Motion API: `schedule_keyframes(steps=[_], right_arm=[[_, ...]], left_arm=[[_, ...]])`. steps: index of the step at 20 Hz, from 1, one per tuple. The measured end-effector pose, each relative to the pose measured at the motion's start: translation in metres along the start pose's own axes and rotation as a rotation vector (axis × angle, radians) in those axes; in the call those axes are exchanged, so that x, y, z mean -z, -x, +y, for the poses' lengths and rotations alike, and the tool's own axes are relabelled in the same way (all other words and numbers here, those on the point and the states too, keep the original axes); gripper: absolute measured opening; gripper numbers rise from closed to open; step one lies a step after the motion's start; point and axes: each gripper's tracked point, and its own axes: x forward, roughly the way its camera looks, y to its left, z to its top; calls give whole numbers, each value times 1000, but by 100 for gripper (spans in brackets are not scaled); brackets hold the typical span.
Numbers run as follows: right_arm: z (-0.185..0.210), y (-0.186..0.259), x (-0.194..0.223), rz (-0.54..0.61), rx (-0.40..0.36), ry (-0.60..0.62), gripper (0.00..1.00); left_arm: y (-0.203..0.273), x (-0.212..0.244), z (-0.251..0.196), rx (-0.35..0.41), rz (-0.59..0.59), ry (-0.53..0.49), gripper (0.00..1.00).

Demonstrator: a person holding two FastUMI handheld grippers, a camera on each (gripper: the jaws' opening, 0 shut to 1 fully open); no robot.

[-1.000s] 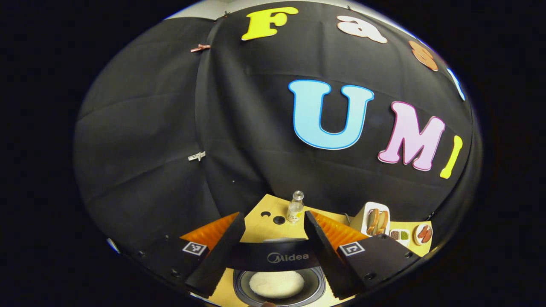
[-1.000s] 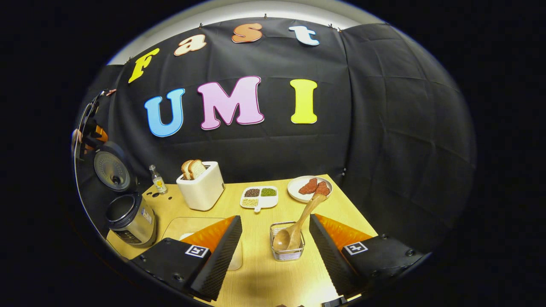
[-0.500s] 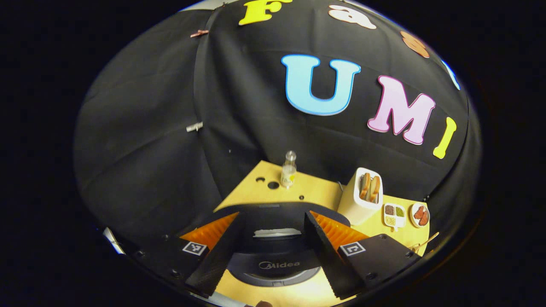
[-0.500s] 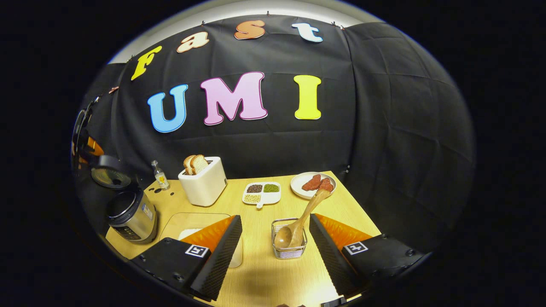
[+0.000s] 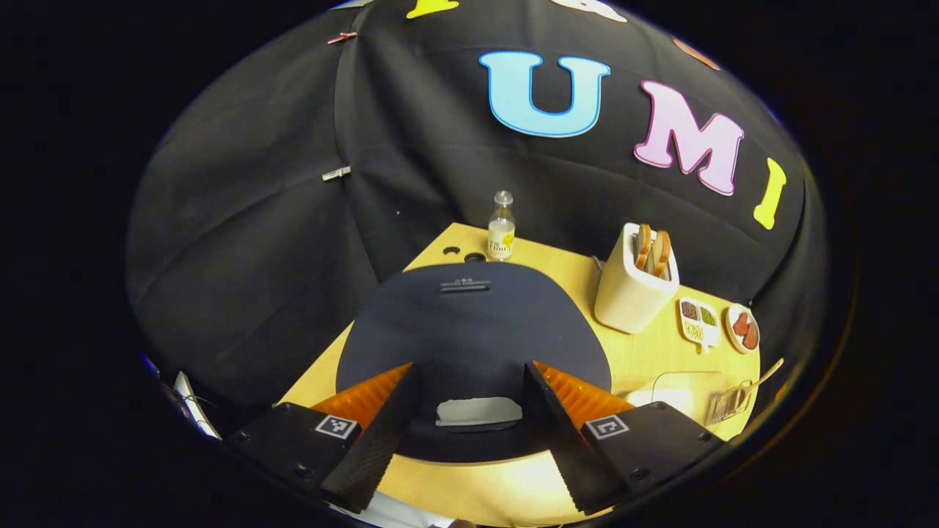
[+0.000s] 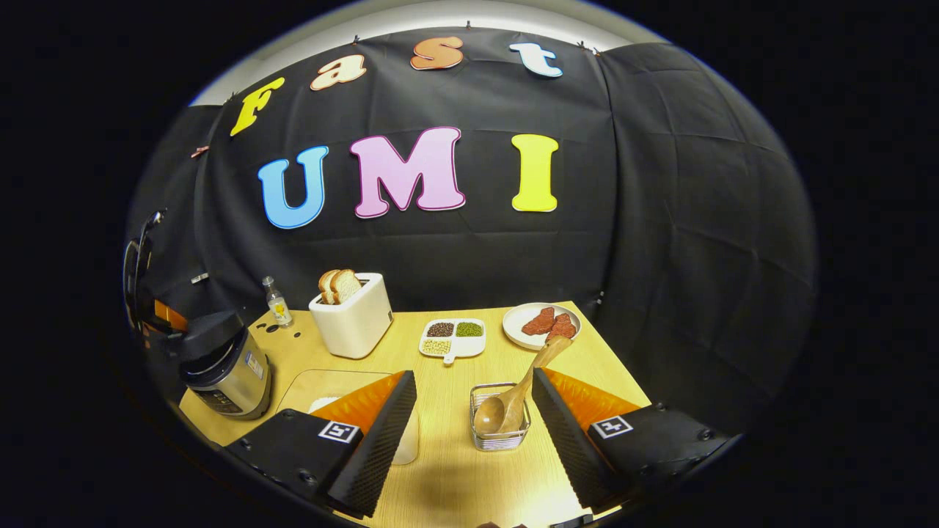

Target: Close the left gripper, press the button to open the rice cooker; take a wooden spoon from the chopstick holder with the right hand, scoop a spoonful of rice and pour it into the rice cooker, then put the wooden spoon back into the chopstick holder.

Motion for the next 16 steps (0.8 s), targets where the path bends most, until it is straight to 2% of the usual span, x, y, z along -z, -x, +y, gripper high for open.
schedule_keyframes(steps=[2, 7, 10, 13, 16], right_arm=[[2, 1, 6, 14, 1, 7, 98], [11, 4, 17, 41, -9, 20, 99], [22, 5, 21, 51, -27, 26, 99], [35, 5, 20, 47, -45, 34, 99], [43, 9, 12, 28, -50, 31, 99]], left_arm=[[-7, 17, -1, 5, 21, -13, 98], [-11, 20, -1, 3, -41, -26, 98], [-12, 25, -3, 27, -120, -73, 99], [-12, 23, -2, 64, -170, -65, 98], [-9, 22, -1, 47, -206, -88, 98]])
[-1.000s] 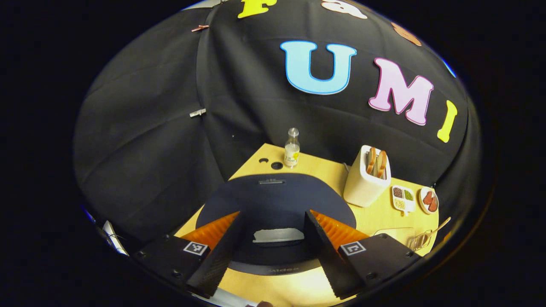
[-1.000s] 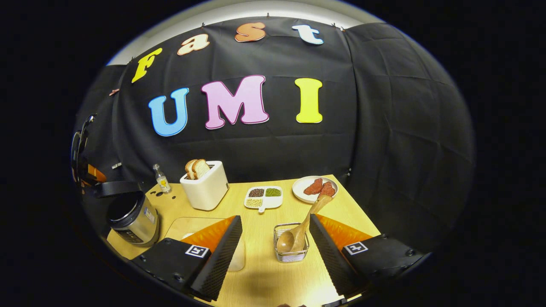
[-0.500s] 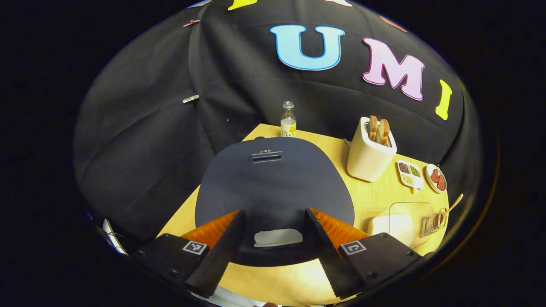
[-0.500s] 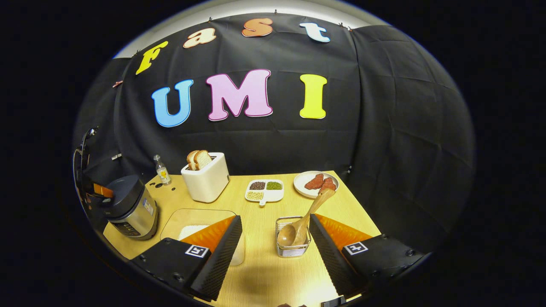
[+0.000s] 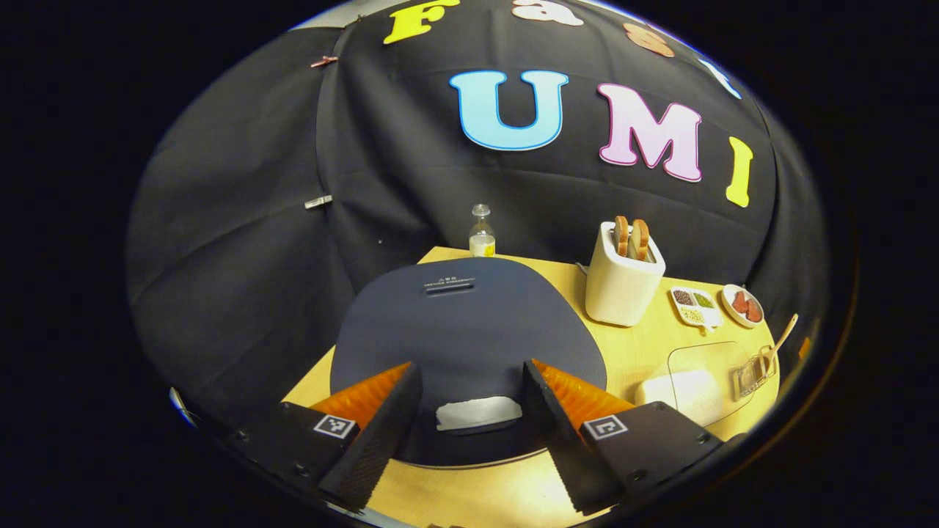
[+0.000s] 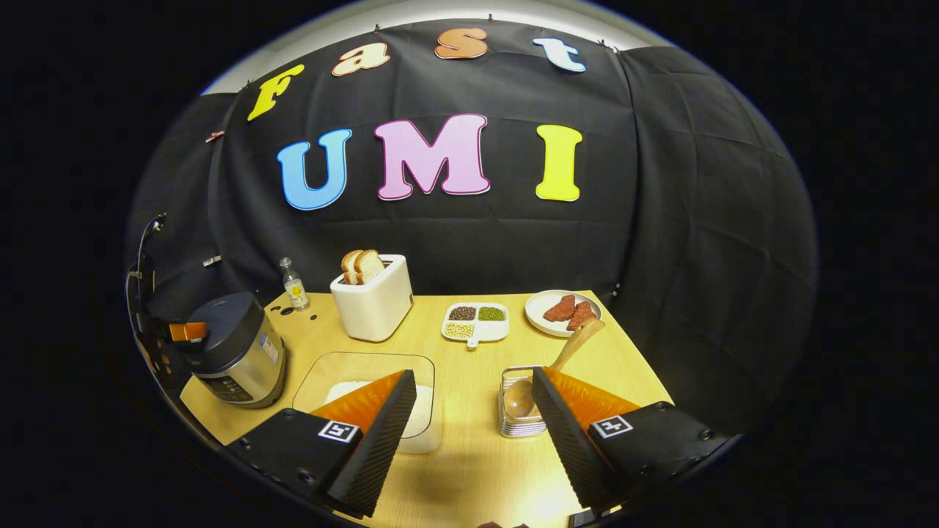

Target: Close the left gripper, press the button to open the rice cooker; take a wooden spoon from the chopstick holder with the right hand, scoop a spoonful of rice and pour it into the rice cooker, then put the wooden spoon back into the chopstick holder.

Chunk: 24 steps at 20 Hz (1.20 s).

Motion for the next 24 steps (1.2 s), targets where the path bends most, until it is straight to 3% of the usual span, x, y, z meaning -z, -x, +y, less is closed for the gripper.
schedule_keyframes(steps=[3, 7, 11, 15, 21, 24], right_arm=[[6, 7, -18, -36, 4, -1, 98], [16, 23, -57, -81, 34, 21, 99], [34, 59, -128, -224, 70, 37, 98], [45, 99, -160, -318, 80, -1, 99], [22, 144, -142, -347, 96, -8, 99], [15, 156, -131, -343, 69, -6, 99]], left_arm=[[22, -12, -14, 42, -65, -34, 95], [74, -55, -46, 170, -219, -81, 95], [132, -94, -73, 298, -344, -62, 95], [182, -115, -87, 411, -405, -25, 95], [232, -109, -87, 397, -479, -67, 95], [244, -88, -100, 405, -460, -33, 95]])
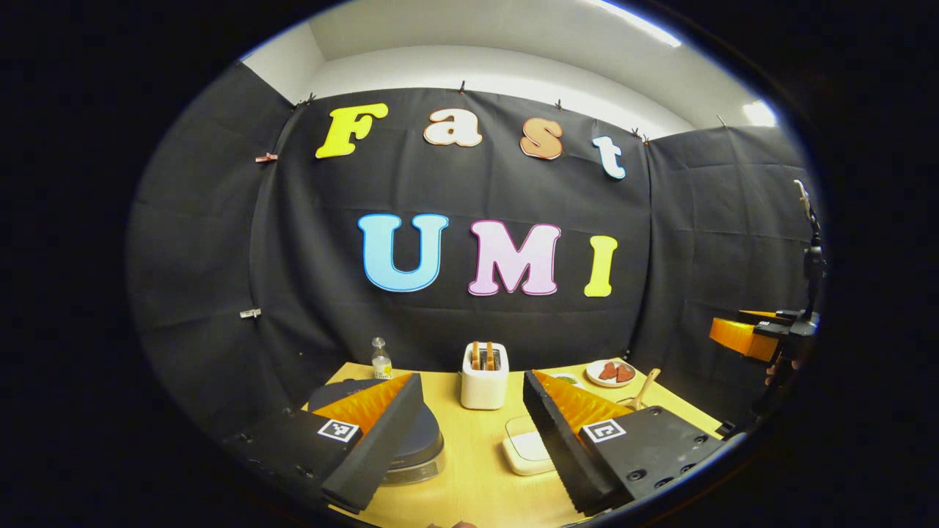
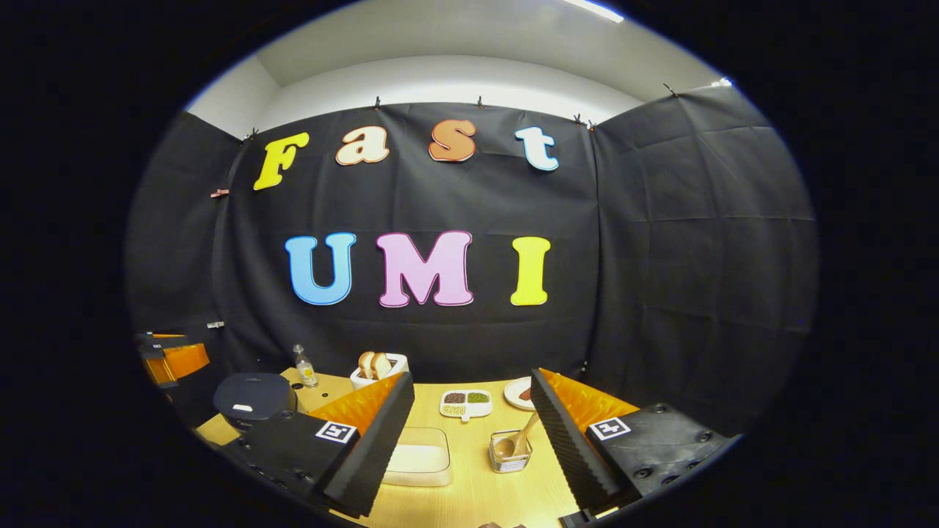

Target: Close the left gripper, press the button to open the rice cooker; take a wooden spoon from the chopstick holder with the right hand, scoop a spoonful of rice and pour it into the rice cooker, then put the wooden spoon back into the chopstick holder.

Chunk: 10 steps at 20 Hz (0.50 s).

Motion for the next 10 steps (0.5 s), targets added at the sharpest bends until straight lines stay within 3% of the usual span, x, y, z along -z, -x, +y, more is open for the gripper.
schedule_keyframes(steps=[4, 10], right_arm=[[-9, 13, 4, 0, -58, 7, 99], [-19, 16, 9, 12, -105, -17, 99]], left_arm=[[11, 8, -13, -51, 24, 87, 95], [27, -1, -16, -136, 7, 44, 95]])
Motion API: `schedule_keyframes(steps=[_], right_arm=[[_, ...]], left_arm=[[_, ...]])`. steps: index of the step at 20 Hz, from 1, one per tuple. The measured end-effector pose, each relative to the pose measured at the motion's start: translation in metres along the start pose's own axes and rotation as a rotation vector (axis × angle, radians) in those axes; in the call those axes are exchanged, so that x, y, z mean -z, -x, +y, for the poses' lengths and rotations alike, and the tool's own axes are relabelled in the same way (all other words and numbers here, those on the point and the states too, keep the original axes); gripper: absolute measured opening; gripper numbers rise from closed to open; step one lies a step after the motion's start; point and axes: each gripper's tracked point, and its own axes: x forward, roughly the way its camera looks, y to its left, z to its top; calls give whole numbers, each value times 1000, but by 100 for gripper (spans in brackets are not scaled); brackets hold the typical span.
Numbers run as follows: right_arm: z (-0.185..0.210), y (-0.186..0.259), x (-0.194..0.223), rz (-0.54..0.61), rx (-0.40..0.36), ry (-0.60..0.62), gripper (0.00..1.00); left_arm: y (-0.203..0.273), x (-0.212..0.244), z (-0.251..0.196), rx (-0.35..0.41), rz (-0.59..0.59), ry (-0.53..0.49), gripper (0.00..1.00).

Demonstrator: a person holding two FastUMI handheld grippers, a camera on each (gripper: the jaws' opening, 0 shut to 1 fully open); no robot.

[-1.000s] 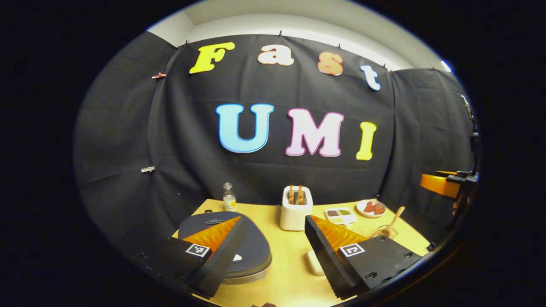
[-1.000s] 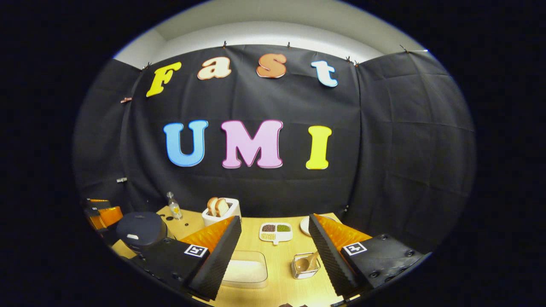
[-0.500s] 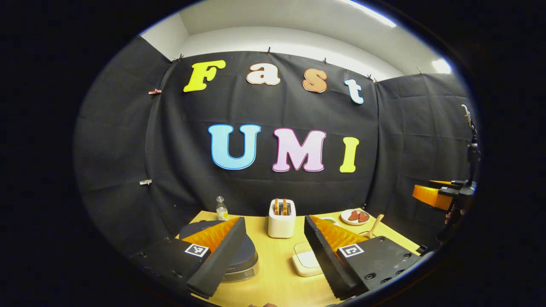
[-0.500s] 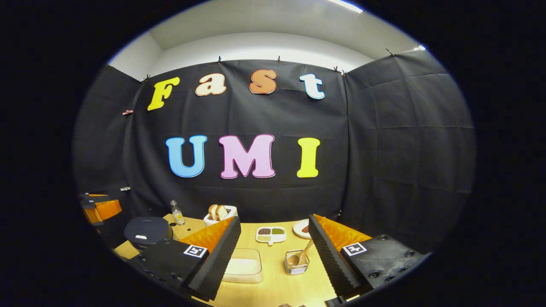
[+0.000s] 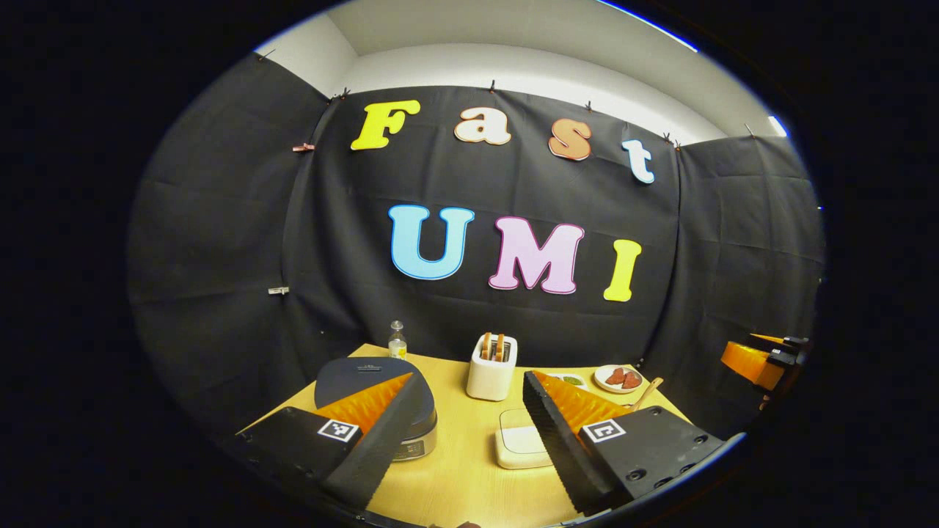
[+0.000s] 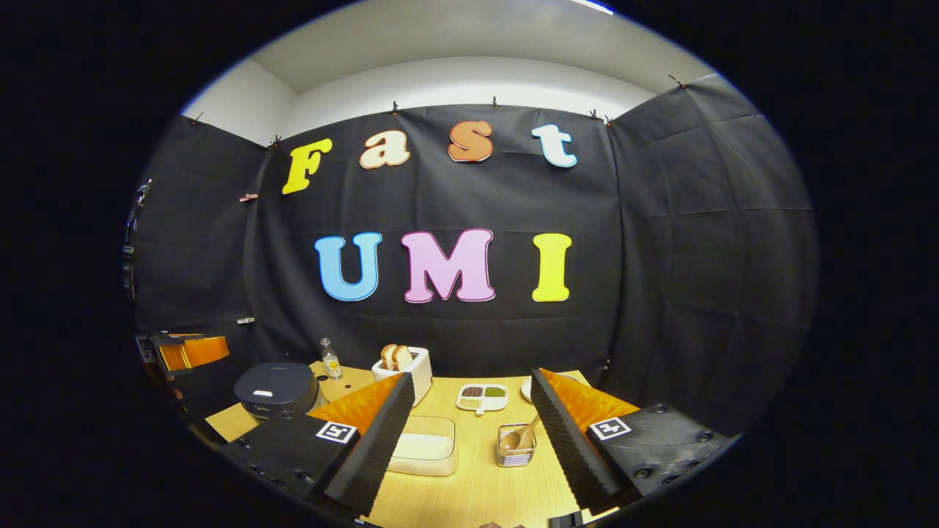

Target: Close the left gripper, press the button to open the rice cooker; take a wooden spoon from the chopstick holder with the right hand, scoop a spoonful of rice and pour it into the rice cooker, then put the wooden spoon back into the chopstick holder.

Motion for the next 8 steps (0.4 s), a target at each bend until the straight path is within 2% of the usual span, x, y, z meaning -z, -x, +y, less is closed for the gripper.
schedule_keyframes(steps=[2, 3, 7, 8], right_arm=[[-4, 0, -4, -11, 18, -10, 95], [-6, 0, -7, -22, 31, -10, 99], [-7, 5, 1, -14, 87, -3, 98], [-6, 6, 4, -5, 99, -1, 92]], left_arm=[[0, -4, -2, 16, -20, -2, 95], [-1, -3, 1, 16, -24, -3, 95], [-10, 6, 10, 35, 3, 1, 95], [-14, 10, 15, 35, 11, 1, 95]])
